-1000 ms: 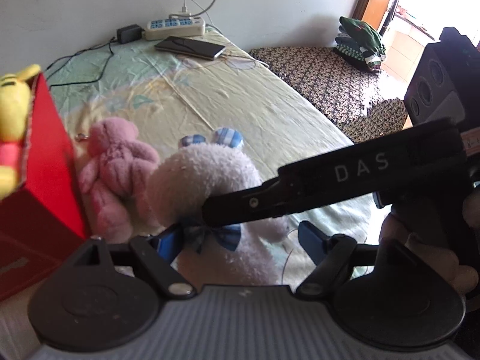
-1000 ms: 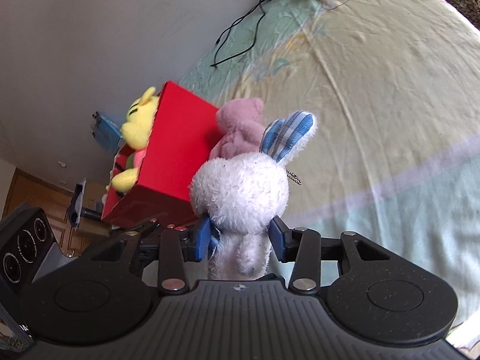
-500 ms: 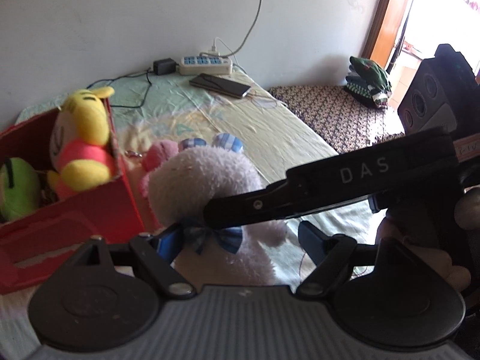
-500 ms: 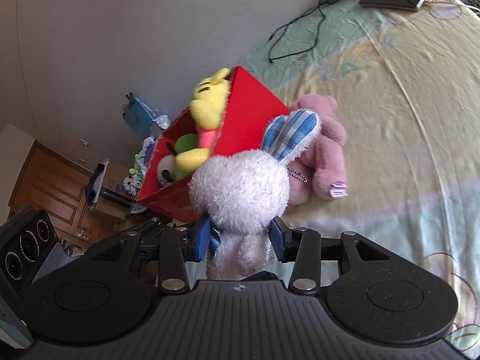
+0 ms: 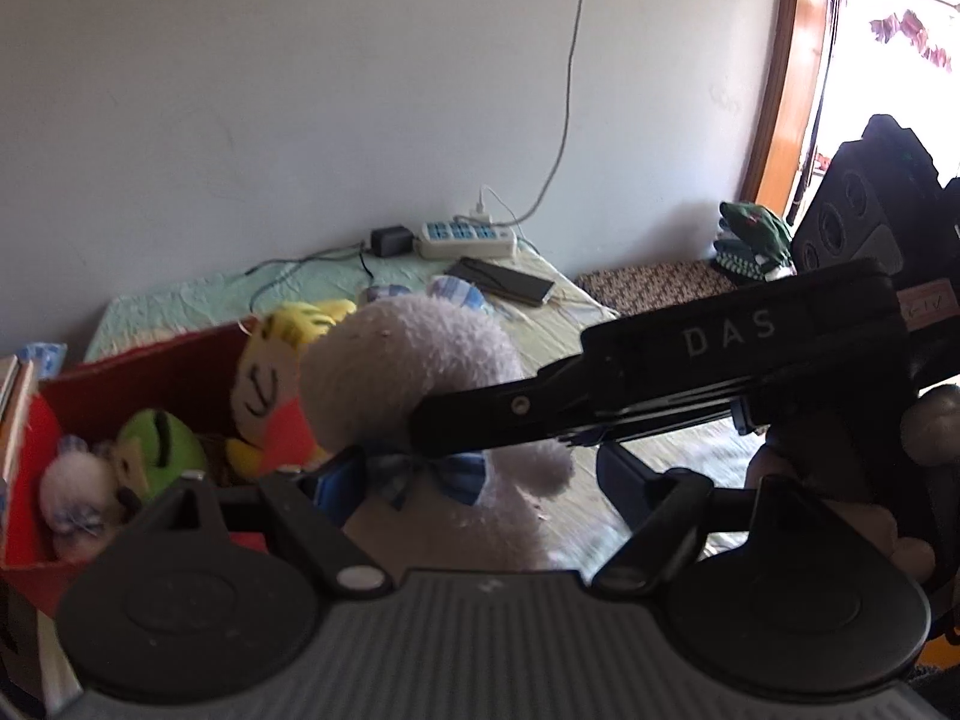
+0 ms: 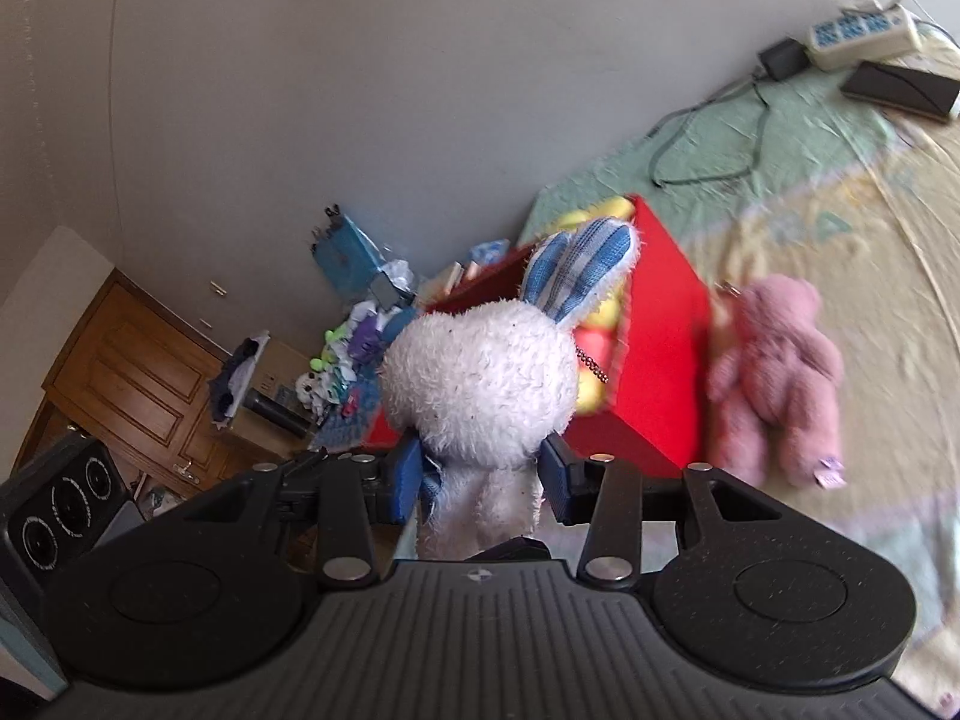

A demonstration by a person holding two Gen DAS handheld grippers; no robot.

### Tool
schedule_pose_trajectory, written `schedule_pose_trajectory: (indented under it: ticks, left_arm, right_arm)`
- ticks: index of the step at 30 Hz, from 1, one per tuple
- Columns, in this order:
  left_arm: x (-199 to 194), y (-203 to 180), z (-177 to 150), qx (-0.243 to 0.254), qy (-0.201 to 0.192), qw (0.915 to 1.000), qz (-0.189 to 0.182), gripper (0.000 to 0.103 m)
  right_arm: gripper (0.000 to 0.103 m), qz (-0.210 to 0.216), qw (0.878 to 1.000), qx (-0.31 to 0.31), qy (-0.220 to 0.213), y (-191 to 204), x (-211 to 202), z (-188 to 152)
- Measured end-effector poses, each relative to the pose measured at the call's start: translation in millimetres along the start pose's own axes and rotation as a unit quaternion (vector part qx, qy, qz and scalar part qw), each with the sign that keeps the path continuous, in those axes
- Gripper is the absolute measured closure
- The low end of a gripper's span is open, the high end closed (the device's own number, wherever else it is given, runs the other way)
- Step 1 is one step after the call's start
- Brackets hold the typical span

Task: Organize objects
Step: 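Lift the white bunny with the right gripper and carry it over the red box, then lower the white bunny into the red box with the right gripper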

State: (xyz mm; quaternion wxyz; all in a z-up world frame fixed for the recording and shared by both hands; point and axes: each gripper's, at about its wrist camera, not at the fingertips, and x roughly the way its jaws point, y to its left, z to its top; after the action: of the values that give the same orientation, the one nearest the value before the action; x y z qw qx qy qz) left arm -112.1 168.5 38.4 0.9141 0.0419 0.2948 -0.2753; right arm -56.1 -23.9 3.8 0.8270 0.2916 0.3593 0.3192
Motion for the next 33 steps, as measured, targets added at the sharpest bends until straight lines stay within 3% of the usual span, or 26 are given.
schedule_pose_trajectory:
  ticks: [7,17,33]
  left_arm:
    - [-5.9,36.1,7.6,-0.003,-0.023,0.9996,0.018,0.023]
    - [10.0,84.4,6.9,-0.037,-0.017,0.9991,0.010,0.023]
    - [54.3,135.4,-8.4,-0.072,0.038,0.9965,0.022,0.026]
  right_arm:
    - [0.058,-0.013,0.999,-0.051,-0.008,28.4,32.8,16.7]
    - [0.059,-0.050,0.995,-0.081,-0.009,39.7,77.2,26.9]
    - [0.060,-0.125,0.988,-0.088,0.013,25.8,144.9,30.6]
